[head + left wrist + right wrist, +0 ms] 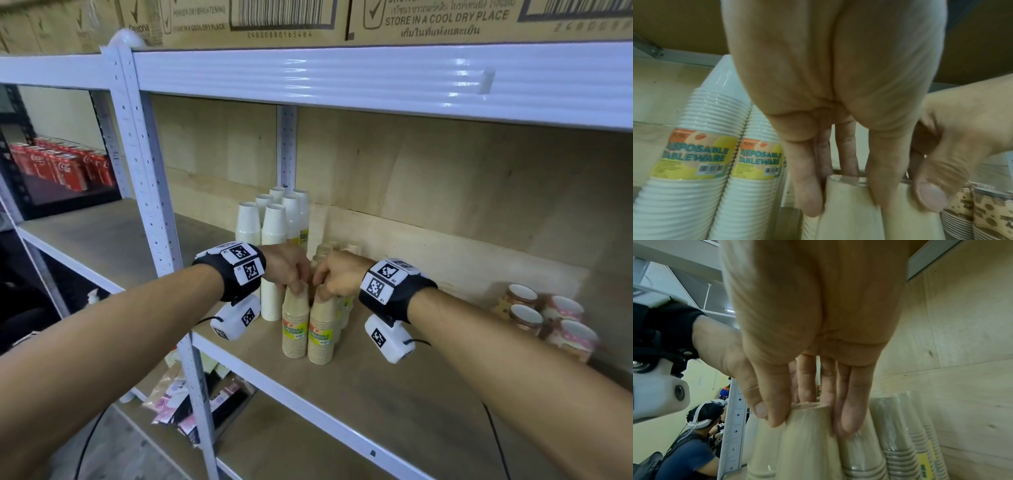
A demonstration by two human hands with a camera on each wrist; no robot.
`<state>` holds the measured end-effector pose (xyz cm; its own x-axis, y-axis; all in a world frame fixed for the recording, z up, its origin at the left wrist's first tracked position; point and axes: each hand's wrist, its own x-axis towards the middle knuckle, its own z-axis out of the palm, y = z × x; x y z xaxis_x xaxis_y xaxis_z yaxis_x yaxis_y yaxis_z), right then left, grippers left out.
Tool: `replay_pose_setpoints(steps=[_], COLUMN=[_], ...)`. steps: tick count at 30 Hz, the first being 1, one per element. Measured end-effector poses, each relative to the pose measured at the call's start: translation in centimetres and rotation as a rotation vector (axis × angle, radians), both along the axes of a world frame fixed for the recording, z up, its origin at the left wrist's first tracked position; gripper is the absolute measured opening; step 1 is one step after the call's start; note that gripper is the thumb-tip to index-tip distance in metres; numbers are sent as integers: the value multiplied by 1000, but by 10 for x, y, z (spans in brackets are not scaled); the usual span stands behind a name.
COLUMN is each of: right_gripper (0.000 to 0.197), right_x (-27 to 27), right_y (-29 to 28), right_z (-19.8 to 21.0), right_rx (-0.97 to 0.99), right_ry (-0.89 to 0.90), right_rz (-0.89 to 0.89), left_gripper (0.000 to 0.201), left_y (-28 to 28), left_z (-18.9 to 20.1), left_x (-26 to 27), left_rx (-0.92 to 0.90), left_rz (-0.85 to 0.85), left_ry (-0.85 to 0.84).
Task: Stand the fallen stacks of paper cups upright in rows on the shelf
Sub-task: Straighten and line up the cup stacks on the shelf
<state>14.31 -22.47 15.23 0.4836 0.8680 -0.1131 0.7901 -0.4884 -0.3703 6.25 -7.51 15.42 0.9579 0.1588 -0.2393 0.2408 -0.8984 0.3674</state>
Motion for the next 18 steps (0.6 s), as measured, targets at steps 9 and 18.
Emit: replay_pose_setpoints(steps=[9, 18], right_gripper=[37, 25], right_x=[6, 7], right_y=[3, -5], right_z=[-4, 1], right_rx=[-11, -27], right_ry=[-10, -5], right_rz=[1, 43], left_gripper=[31, 27], left_y=[-4, -20], left_z=[1, 17], left_x=[1, 12], left_rx=[24, 64], left_rz=[8, -37], left_ry=[6, 103])
